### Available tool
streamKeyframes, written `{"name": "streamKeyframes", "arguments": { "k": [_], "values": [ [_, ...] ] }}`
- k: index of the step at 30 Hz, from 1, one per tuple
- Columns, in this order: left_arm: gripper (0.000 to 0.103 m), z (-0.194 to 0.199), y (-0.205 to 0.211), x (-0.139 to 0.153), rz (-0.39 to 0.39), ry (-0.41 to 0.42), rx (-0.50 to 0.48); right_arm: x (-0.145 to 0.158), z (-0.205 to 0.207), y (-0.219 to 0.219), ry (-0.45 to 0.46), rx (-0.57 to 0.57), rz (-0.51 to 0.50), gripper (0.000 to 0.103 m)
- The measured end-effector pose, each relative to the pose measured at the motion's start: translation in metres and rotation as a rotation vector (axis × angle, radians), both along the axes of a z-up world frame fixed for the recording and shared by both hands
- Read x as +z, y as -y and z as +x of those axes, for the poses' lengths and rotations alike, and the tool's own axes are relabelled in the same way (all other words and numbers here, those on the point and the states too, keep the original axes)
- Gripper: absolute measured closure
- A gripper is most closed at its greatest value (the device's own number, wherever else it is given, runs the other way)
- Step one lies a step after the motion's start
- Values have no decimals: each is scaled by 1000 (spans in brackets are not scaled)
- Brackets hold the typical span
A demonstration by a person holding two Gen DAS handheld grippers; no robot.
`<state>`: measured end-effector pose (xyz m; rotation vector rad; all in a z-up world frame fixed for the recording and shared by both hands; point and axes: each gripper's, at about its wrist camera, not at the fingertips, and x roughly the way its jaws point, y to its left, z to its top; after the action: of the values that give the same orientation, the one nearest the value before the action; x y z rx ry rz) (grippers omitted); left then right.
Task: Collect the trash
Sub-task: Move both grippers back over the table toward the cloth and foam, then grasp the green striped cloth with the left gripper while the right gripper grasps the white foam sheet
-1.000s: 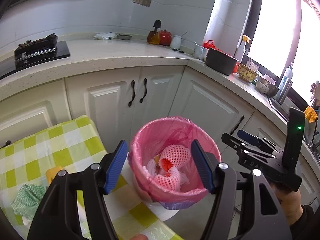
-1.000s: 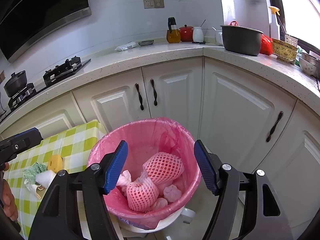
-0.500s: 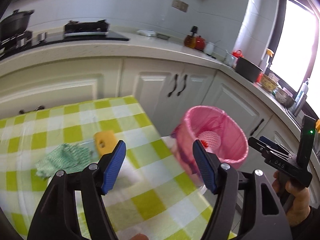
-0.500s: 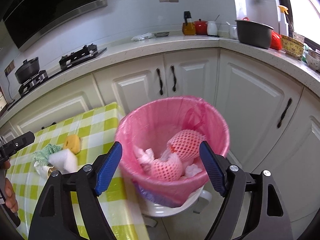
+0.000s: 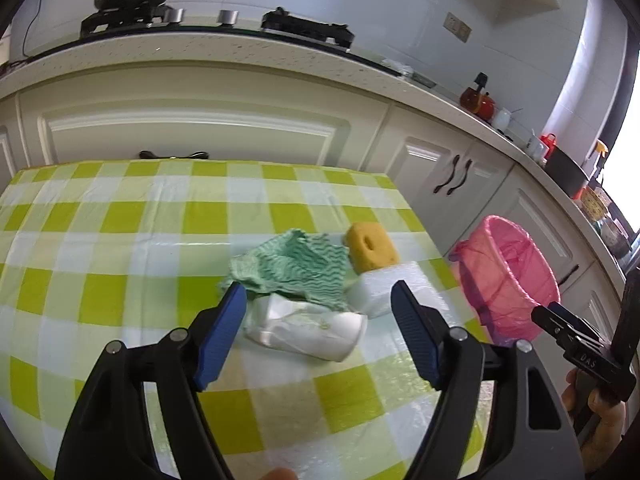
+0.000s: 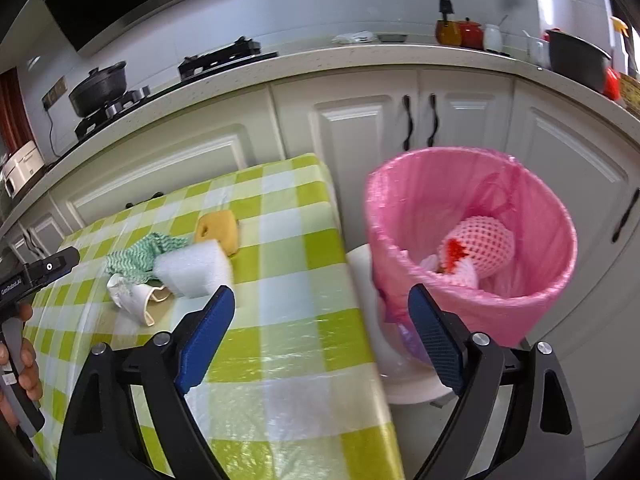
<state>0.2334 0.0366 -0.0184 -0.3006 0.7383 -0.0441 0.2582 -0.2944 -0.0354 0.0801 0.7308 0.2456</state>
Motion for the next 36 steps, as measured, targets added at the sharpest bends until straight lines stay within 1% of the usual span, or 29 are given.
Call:
{"name": "streamKeyframes", "arguments": {
  "k": [8,14,17,20,23,27,29,31,34,35,36],
  "values": [
    [29,14,-30,-16,-13,-42,28,-8,13,-50,-20,77,-33,18],
    [30,32,-37,-30,-13,-76,7,-18,28,-84,-39,111,-59,18],
    [34,42,-39,-37,-11,-93,-2,-20,35,-98,-49,128,-63,18],
    [34,50,-40,-42,-12,-100,-12,-22,42,-111,-57,144,-65,18],
    [38,56,-42,-46,-10,-111,-19,-25,49,-124,-71,151,-64,18],
    [44,65,-46,-50,-29,-121,-31,-27,56,-141,-82,163,-72,18],
    [45,69,-48,-54,-37,-138,-34,-30,60,-148,-92,170,-76,18],
    [48,72,-51,-57,-46,-148,-35,-32,62,-155,-97,176,-83,18],
    [49,76,-54,-61,-66,-158,-39,-35,66,-162,-107,181,-91,18],
    [50,78,-54,-62,-68,-162,-41,-36,67,-163,-110,182,-93,18],
    [54,79,-54,-64,-72,-165,-44,-38,68,-165,-111,182,-97,18]
  ]
}}
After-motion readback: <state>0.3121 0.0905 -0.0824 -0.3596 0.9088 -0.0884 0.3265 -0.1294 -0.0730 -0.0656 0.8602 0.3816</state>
